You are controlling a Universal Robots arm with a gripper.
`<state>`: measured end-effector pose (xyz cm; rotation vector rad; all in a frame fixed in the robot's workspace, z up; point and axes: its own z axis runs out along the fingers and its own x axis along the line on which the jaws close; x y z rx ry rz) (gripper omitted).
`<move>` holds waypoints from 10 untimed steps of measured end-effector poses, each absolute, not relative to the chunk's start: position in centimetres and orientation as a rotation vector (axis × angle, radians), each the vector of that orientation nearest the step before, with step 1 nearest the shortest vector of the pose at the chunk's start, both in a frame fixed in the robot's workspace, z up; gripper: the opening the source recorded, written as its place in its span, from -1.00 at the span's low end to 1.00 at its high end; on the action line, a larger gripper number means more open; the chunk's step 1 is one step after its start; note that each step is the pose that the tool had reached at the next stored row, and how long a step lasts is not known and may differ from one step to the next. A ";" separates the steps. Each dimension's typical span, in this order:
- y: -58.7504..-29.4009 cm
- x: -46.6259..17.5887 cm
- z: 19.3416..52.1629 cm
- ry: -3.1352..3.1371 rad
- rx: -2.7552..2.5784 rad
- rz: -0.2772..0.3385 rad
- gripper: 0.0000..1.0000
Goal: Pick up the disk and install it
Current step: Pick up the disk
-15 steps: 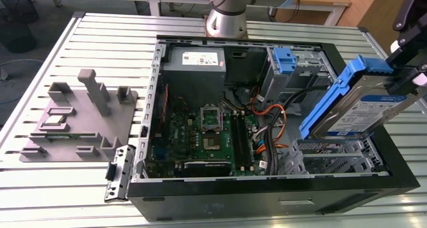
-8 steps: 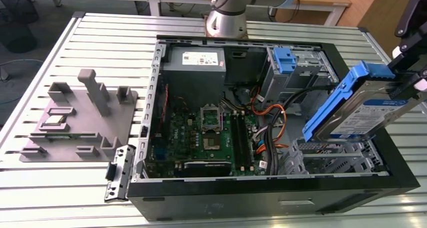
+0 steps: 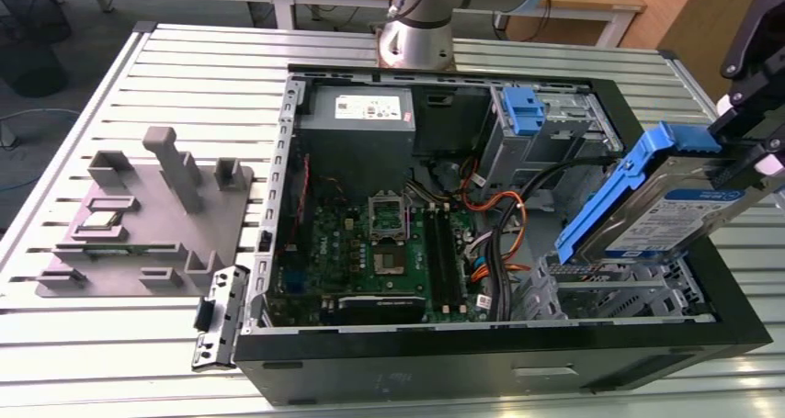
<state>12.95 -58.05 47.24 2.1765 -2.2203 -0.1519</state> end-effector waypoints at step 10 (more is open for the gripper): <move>-58.0 13.1 46.7 -2.220 2.177 -0.152 -0.30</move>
